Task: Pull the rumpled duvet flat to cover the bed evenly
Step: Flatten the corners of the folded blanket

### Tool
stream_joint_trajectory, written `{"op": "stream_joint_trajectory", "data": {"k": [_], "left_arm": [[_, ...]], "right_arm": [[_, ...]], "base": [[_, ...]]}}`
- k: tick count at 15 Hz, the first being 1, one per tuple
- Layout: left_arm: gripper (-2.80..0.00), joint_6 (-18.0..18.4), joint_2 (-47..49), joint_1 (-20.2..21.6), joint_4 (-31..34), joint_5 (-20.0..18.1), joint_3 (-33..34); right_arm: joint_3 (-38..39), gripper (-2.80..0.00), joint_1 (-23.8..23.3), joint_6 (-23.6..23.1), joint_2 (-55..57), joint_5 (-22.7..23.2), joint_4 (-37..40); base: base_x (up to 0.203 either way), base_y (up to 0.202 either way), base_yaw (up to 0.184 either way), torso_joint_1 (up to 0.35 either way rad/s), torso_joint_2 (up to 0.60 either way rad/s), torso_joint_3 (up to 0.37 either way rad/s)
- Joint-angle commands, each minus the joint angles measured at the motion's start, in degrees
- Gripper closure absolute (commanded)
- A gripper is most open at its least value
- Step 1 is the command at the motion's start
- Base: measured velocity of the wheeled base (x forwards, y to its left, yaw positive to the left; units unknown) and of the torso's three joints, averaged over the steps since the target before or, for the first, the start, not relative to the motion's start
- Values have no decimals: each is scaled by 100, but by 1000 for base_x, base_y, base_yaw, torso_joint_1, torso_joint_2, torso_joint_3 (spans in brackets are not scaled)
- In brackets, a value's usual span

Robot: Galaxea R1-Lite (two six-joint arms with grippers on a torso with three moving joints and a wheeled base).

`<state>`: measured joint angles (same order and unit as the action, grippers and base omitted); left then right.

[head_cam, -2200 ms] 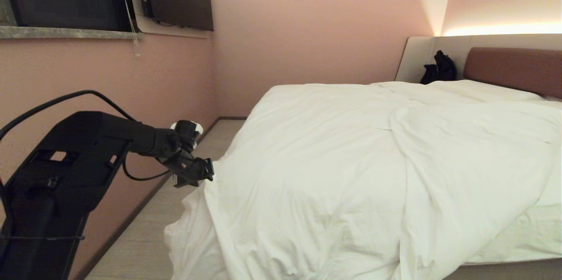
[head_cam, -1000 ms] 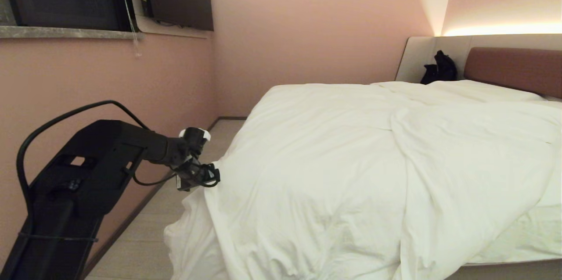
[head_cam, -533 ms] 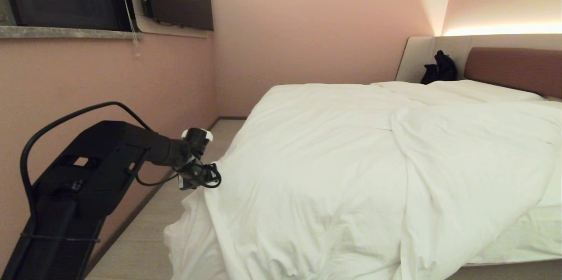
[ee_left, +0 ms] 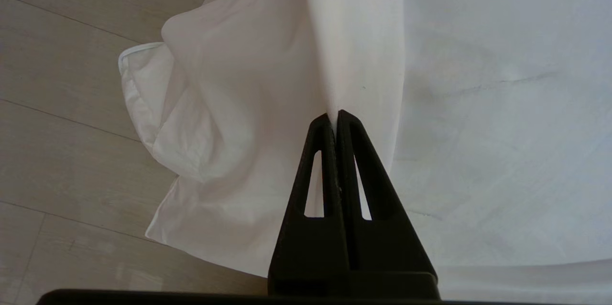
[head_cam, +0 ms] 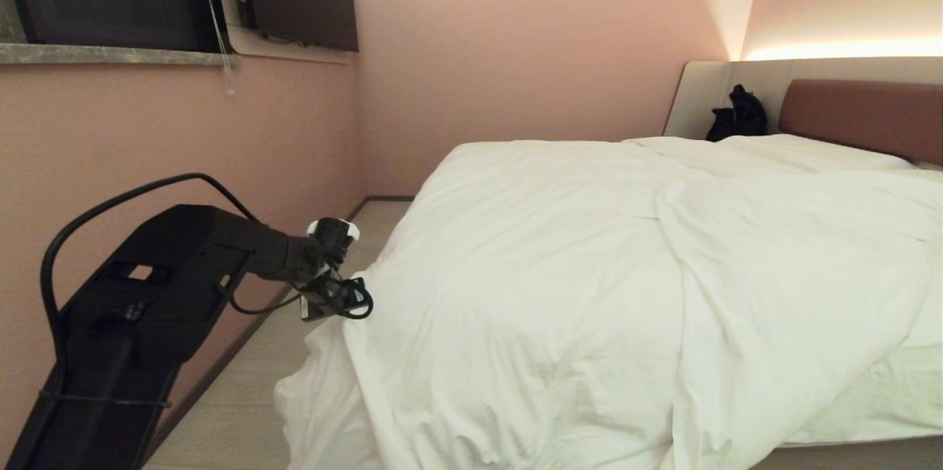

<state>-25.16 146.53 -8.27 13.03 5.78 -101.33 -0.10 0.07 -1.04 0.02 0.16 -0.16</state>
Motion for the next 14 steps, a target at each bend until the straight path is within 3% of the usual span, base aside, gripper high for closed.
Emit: {"op": "stream_joint_trajectory", "data": {"k": [1,4,6,7,14], "left_arm": [[0,-14,7,0,8,12,-10],[0,4,9,9,39,163,-17],[0,10,9,76,26,752,-6],[0,11,-32,212,39,850,1],[0,11,87,774,15,1275,172]], "right_arm": [[1,0,1,-2,-2,2,-2],[1,0,1,-2,-2,2,-2],[1,0,1,6,-2,2,-2],[1,0,1,16,-2,-7,-2],[1,0,1,51,-2,-7,-2]], "base": [[0,0,0,0,0,0],[0,0,0,0,0,0],[0,0,0,0,0,0],[0,0,0,0,0,0],[0,0,0,0,0,0]]}}
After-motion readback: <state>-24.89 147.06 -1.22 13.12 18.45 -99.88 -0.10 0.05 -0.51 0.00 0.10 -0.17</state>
